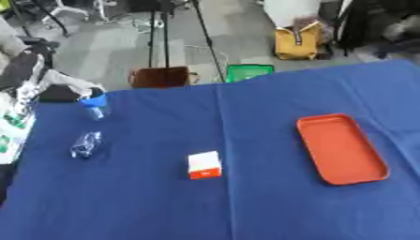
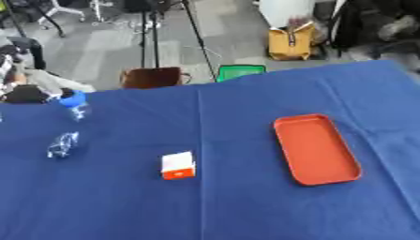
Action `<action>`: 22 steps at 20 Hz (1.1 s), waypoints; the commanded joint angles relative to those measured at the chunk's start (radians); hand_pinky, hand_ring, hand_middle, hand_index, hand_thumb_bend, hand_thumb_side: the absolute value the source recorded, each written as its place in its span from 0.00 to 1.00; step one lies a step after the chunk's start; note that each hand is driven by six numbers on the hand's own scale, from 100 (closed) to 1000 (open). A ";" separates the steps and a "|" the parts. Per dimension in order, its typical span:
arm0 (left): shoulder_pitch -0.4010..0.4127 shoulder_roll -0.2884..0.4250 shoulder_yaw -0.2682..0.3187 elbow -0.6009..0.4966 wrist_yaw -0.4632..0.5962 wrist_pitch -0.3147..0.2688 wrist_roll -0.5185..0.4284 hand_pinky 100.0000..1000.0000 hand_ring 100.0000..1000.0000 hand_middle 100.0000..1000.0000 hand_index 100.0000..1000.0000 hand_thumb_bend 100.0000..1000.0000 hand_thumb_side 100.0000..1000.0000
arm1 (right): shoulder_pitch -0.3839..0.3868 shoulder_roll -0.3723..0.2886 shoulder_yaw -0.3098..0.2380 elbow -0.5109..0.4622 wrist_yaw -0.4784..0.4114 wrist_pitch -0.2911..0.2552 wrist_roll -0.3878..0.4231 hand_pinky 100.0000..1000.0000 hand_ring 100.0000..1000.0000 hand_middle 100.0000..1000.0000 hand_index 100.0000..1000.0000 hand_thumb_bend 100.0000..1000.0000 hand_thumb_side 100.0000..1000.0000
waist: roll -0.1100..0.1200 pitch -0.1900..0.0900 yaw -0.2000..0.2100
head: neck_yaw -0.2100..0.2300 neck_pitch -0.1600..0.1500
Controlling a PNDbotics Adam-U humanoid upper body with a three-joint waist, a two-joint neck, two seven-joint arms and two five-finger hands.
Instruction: Pick up objects on the table and place them in the box.
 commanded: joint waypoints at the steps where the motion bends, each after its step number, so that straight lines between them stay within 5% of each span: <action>1: -0.074 0.071 -0.020 0.149 -0.033 -0.023 -0.036 0.71 0.79 0.78 0.92 1.00 0.41 | -0.008 -0.025 -0.001 -0.016 -0.003 -0.001 0.006 0.56 0.67 0.63 0.82 0.47 0.45 | -0.005 -0.014 -0.003 | -0.003 0.005; 12: -0.284 0.040 -0.085 0.535 -0.030 -0.047 0.012 0.73 0.76 0.75 0.89 1.00 0.42 | -0.014 -0.016 0.010 -0.016 -0.013 -0.008 0.021 0.56 0.67 0.63 0.82 0.47 0.45 | -0.006 -0.005 -0.033 | 0.007 -0.001; 22: -0.317 0.025 -0.085 0.642 0.009 -0.010 0.155 0.64 0.70 0.68 0.87 1.00 0.41 | -0.013 -0.008 0.018 -0.016 -0.014 -0.013 0.037 0.56 0.68 0.63 0.83 0.48 0.44 | 0.001 0.019 -0.067 | 0.022 -0.020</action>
